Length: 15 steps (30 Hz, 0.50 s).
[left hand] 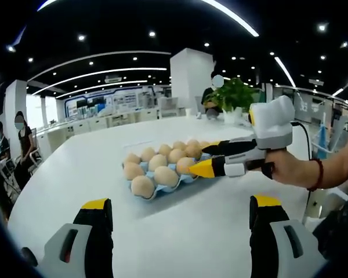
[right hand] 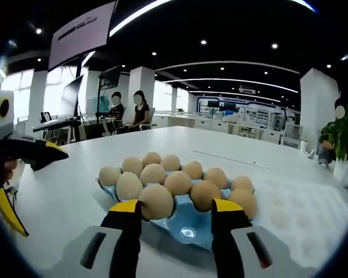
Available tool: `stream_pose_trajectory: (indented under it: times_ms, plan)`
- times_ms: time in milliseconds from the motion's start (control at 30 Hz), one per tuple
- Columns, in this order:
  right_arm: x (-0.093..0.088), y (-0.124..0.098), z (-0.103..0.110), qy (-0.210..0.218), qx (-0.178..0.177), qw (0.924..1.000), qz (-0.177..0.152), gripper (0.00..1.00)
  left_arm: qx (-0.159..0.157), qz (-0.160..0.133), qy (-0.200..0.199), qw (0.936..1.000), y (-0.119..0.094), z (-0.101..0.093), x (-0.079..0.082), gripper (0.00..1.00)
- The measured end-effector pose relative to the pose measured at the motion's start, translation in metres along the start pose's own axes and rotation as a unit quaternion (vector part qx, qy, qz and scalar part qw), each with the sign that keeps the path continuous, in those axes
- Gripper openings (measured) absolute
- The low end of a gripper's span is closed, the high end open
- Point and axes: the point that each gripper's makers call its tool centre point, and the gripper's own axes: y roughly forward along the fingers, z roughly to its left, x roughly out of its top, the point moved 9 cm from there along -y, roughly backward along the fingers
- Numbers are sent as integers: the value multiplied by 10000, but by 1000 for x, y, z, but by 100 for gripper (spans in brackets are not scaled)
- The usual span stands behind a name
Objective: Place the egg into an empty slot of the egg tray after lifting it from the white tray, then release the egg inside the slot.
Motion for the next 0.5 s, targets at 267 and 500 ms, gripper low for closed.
stream_pose_trajectory:
  times_ms: [267, 500]
  plan:
    - [1, -4, -6, 109, -57, 9999, 24, 51, 15, -46, -4, 10000, -1, -6, 1, 100]
    - [2, -15, -19, 164, -225, 9996, 9, 51, 110, -110, -43, 9999, 1, -5, 2, 100]
